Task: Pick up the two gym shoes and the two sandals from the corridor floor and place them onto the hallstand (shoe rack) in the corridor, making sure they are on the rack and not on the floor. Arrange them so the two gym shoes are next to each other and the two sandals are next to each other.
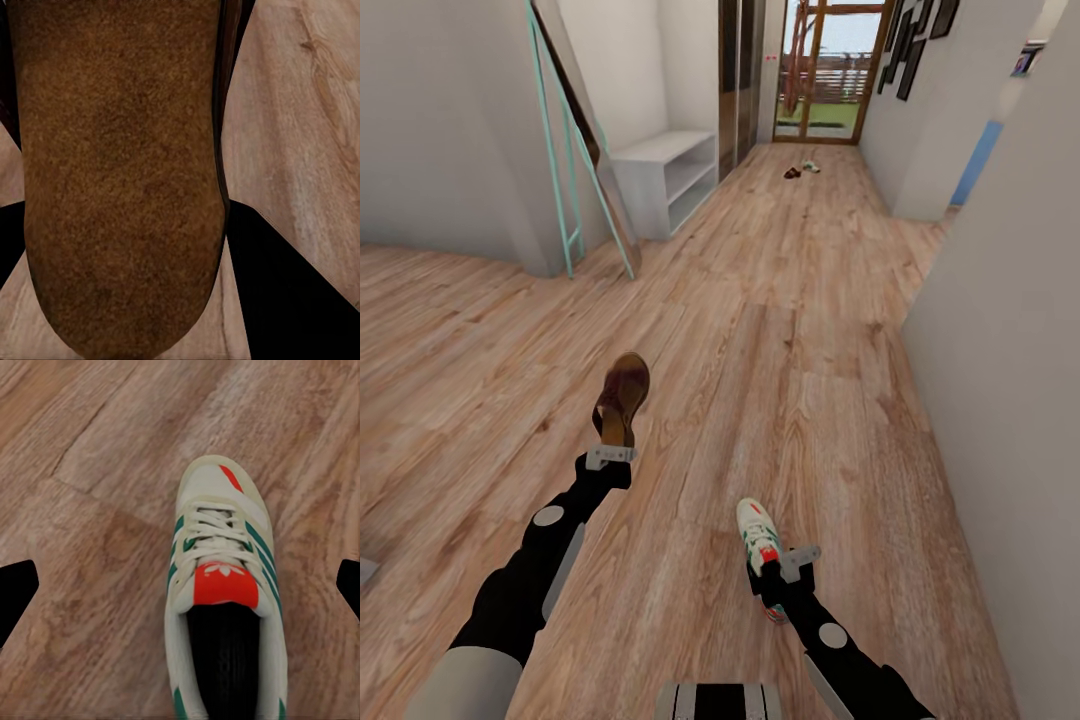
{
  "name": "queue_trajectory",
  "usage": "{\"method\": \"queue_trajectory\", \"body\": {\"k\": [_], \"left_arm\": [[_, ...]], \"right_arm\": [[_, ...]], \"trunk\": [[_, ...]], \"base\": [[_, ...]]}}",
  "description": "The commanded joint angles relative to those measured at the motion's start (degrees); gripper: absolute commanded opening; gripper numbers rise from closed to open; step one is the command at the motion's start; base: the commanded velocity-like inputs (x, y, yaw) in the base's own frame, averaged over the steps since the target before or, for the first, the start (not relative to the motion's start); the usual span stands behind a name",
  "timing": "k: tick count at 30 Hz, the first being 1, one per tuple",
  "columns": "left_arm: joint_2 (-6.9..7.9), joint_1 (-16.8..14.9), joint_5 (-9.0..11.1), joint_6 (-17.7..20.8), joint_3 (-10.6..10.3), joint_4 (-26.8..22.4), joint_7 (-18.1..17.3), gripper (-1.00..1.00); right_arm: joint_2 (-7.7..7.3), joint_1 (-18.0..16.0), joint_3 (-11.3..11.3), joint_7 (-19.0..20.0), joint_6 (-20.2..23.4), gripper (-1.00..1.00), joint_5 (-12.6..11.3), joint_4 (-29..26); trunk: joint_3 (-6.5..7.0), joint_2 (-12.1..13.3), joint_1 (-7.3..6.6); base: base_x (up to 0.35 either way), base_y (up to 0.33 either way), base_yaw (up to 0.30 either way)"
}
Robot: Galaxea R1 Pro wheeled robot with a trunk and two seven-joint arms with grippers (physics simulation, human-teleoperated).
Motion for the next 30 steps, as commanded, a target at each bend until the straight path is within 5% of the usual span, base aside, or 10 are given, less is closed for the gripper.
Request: {"method": "queue_trajectory", "body": {"k": [1,11,22,30], "left_arm": [[0.02,-0.01,-0.16,0.34,-0.04,-0.10,-0.16,-1.00],[-0.12,0.00,-0.28,0.33,-0.14,-0.11,-0.16,-1.00],[-0.20,0.00,-0.39,0.30,-0.20,-0.02,-0.16,-1.00],[-0.20,0.00,-0.42,0.30,-0.16,-0.02,-0.14,-1.00]], "right_arm": [[-0.05,-0.06,0.42,-0.42,-0.26,1.00,-0.59,0.04],[-0.05,-0.06,0.43,-0.42,-0.26,1.00,-0.60,0.04],[-0.11,-0.06,0.43,-0.42,-0.29,1.00,-0.61,-0.05],[-0.28,-0.06,0.23,-0.42,-0.26,1.00,-0.64,-0.11]], "trunk": [[-0.36,-0.03,0.01],[-3.49,-0.17,0.27],[-3.83,-0.17,0.27],[-6.08,-0.28,0.47]], "base": [[0.000,0.000,0.001],[0.000,0.000,0.000],[0.000,0.000,0.000],[0.000,0.000,0.000]]}}
